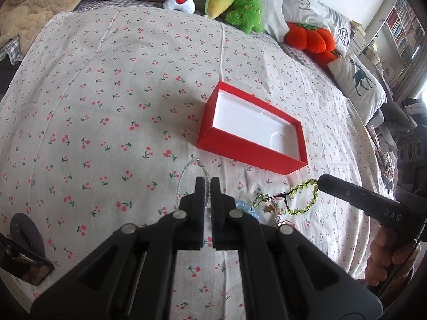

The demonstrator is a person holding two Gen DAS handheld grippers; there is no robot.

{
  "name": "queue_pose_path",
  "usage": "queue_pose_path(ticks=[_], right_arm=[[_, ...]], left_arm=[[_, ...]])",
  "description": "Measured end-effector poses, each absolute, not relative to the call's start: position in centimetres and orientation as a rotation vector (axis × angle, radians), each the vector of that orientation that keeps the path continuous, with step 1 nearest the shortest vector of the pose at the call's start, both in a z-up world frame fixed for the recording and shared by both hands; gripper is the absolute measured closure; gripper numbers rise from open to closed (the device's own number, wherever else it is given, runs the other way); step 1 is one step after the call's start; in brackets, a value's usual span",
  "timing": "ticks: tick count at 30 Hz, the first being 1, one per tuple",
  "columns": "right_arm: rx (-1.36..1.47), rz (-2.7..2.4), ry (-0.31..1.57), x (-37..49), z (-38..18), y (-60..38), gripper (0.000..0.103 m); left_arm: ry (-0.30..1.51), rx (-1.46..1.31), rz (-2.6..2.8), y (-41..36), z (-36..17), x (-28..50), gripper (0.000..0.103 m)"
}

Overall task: Organize jewelry
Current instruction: 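Carry both bracelets into the red box and open both tools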

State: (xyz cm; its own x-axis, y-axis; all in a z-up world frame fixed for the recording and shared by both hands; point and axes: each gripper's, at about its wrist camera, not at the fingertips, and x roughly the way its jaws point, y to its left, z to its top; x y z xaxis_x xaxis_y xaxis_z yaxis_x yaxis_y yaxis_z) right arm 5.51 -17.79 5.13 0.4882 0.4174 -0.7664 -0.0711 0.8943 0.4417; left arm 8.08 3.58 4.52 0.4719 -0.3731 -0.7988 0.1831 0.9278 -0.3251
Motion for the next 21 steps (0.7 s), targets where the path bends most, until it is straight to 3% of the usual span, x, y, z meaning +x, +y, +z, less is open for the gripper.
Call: queue_pose_path(ticks=[12, 21], right_arm=[[0.388, 0.275, 0.91, 6.7, 9.2, -18.6, 0.098], [0.417, 0.261, 0.835, 10.2, 9.7, -19.3, 0.098]], left_arm=[[0.95, -0.259, -0.506, -1.0, 8.3, 10.2, 0.098], [0.982, -0.379, -0.61, -2.8, 4.6, 15.5, 0.098]])
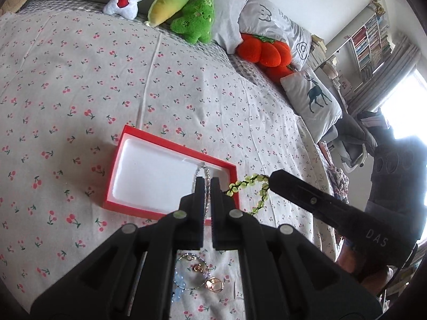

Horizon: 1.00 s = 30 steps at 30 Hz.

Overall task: Organize jewelry
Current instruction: 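Carry both bracelets into the red box and open both tools, then grasp the light blue bead bracelet with the left tool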

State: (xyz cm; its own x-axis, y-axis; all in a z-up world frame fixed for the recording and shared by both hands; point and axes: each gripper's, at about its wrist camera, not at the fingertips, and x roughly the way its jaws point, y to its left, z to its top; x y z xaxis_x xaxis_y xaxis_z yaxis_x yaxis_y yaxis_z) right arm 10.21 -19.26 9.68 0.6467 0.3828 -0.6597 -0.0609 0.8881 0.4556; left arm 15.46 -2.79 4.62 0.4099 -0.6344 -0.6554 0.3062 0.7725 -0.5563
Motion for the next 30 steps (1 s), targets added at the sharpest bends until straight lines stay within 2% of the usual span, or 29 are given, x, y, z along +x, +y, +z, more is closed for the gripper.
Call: queue_pose_path(ticks=[10, 16, 18, 20, 26, 28, 29, 30], right_arm=[[0.367, 0.117, 0.952, 13.6, 3.1, -20.9, 0.098], [0.377, 0.113, 0.955, 13.7, 2.5, -22.0, 0.094], [0.368, 0.113, 0.95, 13.5, 2.9, -22.0, 0.09], [0.351, 0.111, 0.953, 13.2, 3.2, -21.8, 0.089], [0.286, 0.091, 0.962, 11.0, 4.0, -21.2, 0.086], [0.264, 0.084, 0.969, 10.1, 4.0, -21.0, 0.081], [0.258, 0.082, 0.973, 9.6, 4.0, -20.9, 0.071], [0.255, 0.08, 0.977, 9.2, 3.9, -20.8, 0.049]], left_arm=[[1.013, -0.22, -0.428, -2.0, 1.1, 17.4, 0.098], [1.0, -0.153, -0.417, -2.8, 1.7, 17.1, 0.097], [0.996, -0.134, -0.408, -2.9, 2.2, 16.8, 0.086], [0.992, -0.122, -0.394, -2.8, 2.7, 16.2, 0.061], [0.963, -0.012, -0.323, -2.5, 3.7, 13.3, 0.027], [0.971, 0.017, -0.305, -2.4, 3.7, 12.4, 0.023], [0.977, 0.024, -0.299, -2.2, 3.6, 11.9, 0.02], [0.986, 0.028, -0.295, -2.0, 3.5, 11.4, 0.02]])
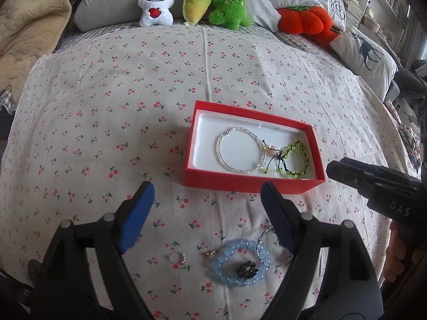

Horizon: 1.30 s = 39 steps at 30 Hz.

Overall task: Organize jewelry
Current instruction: 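Grasp the light blue bead bracelet with the left tool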

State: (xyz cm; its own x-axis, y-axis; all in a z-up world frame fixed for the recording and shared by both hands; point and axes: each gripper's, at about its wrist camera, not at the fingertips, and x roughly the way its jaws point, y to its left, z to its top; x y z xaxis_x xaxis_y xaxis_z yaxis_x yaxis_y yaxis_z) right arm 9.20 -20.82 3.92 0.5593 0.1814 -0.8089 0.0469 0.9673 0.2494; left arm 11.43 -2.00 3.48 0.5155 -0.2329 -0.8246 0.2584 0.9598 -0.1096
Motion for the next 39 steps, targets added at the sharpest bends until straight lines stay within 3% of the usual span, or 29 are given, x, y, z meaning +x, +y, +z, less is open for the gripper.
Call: queue_pose_path(ticks=[2, 12, 31, 36, 39], right_arm=[[0.251, 0.074, 0.961, 8.1, 4.0, -20.7, 0.031], [0.187, 0.06, 0.981, 3.9, 2.2, -19.9, 0.021], [0.022, 0.124, 1.066, 0.6, -3.2, -18.0, 0.021], [0.034, 0.13, 1.086, 1.2, -3.2, -18.1, 0.02], [0.04, 0.127, 1.099, 1.5, -3.3, -18.1, 0.021]], left_arm=[[1.012, 0.037, -0.282, -1.7, 3.1, 10.7, 0.017], [1.082, 0.073, -0.221, 1.4, -0.3, 7.2, 0.014], [1.113, 0.064, -0.328, 4.4, -3.5, 4.5, 0.015], [1.125, 0.034, -0.388, 3.3, -3.5, 4.7, 0.026], [1.128, 0.004, -0.407, 2.6, -3.3, 5.2, 0.045]])
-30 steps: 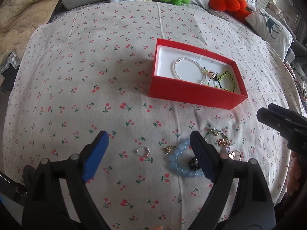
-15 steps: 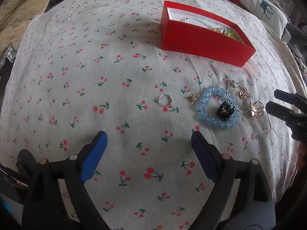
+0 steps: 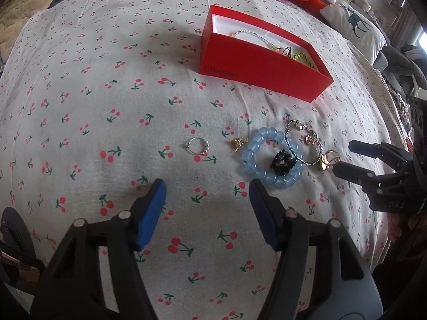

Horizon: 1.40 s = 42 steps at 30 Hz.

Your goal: Organize jewelry

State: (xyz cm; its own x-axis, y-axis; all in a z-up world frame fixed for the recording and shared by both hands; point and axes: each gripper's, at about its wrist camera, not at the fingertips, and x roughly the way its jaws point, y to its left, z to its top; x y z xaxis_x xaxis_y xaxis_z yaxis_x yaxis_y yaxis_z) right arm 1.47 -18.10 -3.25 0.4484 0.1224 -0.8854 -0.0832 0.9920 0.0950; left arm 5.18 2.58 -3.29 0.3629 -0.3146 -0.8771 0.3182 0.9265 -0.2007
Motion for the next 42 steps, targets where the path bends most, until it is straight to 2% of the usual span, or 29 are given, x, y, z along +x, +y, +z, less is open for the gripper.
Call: queue_pose_path(ticks=[2, 5, 11, 17, 19, 21, 22, 24, 27, 30, 39, 40, 42], right_arm=[[0.048, 0.13, 1.104, 1.7, -3.2, -18.1, 0.021], [0.07, 0.132, 1.109, 1.9, -3.1, -18.3, 0.021], [0.095, 0.13, 1.103, 2.4, -2.6, -18.8, 0.021], [0.124, 0.127, 1.092, 3.0, -2.1, -19.2, 0.022], [0.143, 0.138, 1.094, 3.2, -2.0, -19.3, 0.028], [0.159, 0.145, 1.106, 3.5, -2.1, -19.3, 0.041], [0.17, 0.149, 1.114, 3.8, -2.3, -19.3, 0.044], [0.201, 0.159, 1.135, 4.3, -2.7, -19.2, 0.056], [0.248, 0.178, 1.162, 4.9, -3.2, -19.1, 0.069], [0.253, 0.183, 1.166, 5.2, -3.1, -18.9, 0.072], [0.245, 0.271, 1.16, 4.8, -2.0, -16.1, 0.072], [0.225, 0.282, 1.159, 4.6, -2.0, -15.5, 0.071], [0.184, 0.298, 1.162, 4.4, -2.2, -14.2, 0.059]], left_arm=[[1.14, -0.027, -0.423, 2.2, -3.3, 5.8, 0.058], [1.157, -0.054, -0.453, 1.2, -3.6, 6.4, 0.068], [1.169, -0.025, -0.45, -0.9, -4.0, 7.0, 0.074], [1.147, 0.094, -0.428, -2.6, -4.1, 6.7, 0.075], [1.14, 0.111, -0.423, -2.8, -4.1, 6.6, 0.076], [1.132, 0.127, -0.409, -2.8, -4.1, 6.7, 0.085], [1.128, 0.135, -0.402, -2.8, -4.2, 6.7, 0.09], [1.125, 0.132, -0.401, -2.8, -4.1, 6.7, 0.09], [1.121, 0.13, -0.395, -2.5, -3.9, 6.5, 0.09], [1.125, 0.113, -0.396, -1.6, -3.7, 6.1, 0.09], [1.117, 0.076, -0.361, 1.5, -3.0, 5.4, 0.09], [1.118, 0.073, -0.356, 1.8, -3.0, 5.3, 0.09], [1.123, 0.067, -0.349, 2.4, -3.1, 5.2, 0.09]])
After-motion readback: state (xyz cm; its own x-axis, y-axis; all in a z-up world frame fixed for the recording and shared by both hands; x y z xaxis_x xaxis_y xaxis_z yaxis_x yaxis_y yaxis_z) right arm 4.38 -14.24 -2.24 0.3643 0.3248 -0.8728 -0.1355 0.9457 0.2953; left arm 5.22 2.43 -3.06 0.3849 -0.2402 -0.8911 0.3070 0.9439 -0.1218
